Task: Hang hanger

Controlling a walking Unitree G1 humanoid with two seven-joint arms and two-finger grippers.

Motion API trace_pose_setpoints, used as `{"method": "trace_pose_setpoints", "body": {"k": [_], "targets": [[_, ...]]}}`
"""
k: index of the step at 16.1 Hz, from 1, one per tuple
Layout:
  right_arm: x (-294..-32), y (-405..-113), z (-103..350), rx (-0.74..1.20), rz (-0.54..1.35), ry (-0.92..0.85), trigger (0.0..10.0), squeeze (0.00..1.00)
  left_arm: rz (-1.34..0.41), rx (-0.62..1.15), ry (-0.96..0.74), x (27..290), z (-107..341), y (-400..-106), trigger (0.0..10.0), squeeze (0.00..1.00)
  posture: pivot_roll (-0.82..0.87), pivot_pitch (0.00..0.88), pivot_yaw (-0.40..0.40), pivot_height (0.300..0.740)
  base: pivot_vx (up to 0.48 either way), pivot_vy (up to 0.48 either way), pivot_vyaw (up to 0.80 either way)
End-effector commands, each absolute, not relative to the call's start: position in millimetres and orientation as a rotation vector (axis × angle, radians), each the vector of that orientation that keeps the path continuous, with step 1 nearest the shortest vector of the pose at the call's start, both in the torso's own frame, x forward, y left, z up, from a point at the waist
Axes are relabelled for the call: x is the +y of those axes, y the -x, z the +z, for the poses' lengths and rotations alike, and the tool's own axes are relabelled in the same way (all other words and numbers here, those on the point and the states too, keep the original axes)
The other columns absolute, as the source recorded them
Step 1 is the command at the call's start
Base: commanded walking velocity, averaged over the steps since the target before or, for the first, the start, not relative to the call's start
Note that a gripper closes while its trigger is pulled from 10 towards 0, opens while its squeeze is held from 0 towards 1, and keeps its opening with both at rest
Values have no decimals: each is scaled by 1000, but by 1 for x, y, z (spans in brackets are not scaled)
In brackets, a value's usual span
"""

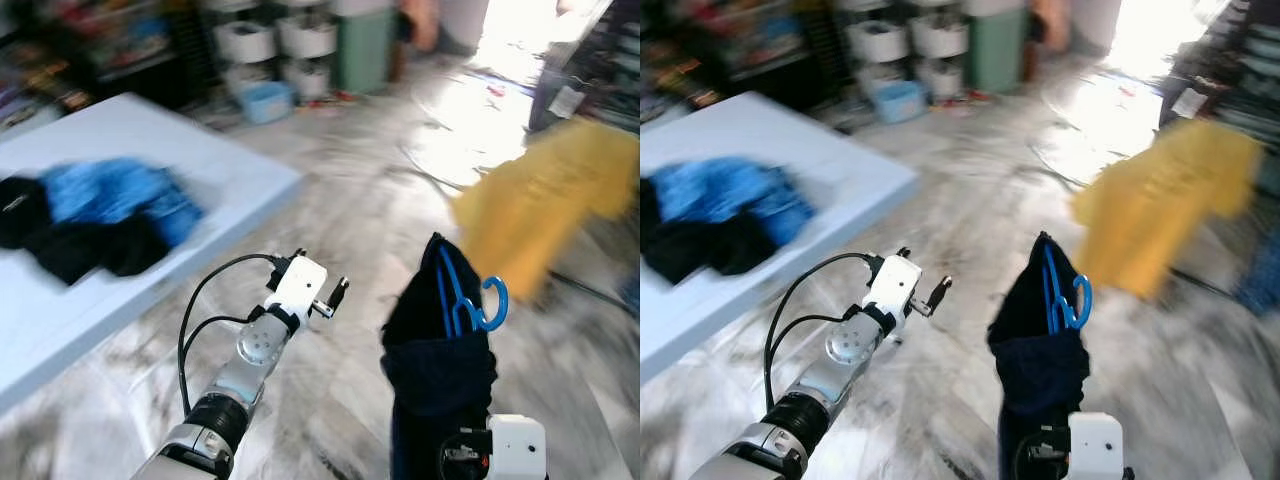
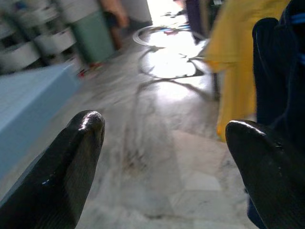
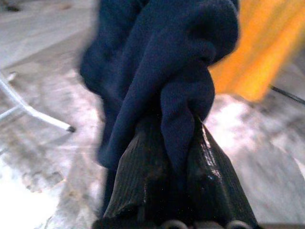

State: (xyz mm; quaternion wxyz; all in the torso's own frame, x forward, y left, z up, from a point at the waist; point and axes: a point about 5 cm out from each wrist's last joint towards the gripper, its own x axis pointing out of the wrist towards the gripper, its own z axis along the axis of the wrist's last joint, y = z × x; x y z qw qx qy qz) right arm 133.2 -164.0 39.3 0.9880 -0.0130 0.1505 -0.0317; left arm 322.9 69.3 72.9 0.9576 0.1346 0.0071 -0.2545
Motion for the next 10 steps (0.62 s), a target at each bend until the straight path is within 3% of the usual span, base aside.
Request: {"method": "trace_pose_setpoints", "body": {"k": [1, 7, 10], "targets": [[-159, -139, 48, 250, -44, 19, 10000, 0, -493, 18, -272, 78, 74, -326, 10000, 0, -46, 35, 26, 740, 0, 0, 800], [-157, -143, 52, 231, 19, 53, 10000, 0, -495, 15, -259, 74, 73, -323, 10000, 0, -37, 23, -6, 740, 0, 0, 800], [-159, -148, 53, 219, 42, 64, 10000, 0, -474, 17, -247, 74, 72, -323, 10000, 0, -21, 16, -23, 740, 0, -199, 796]]}}
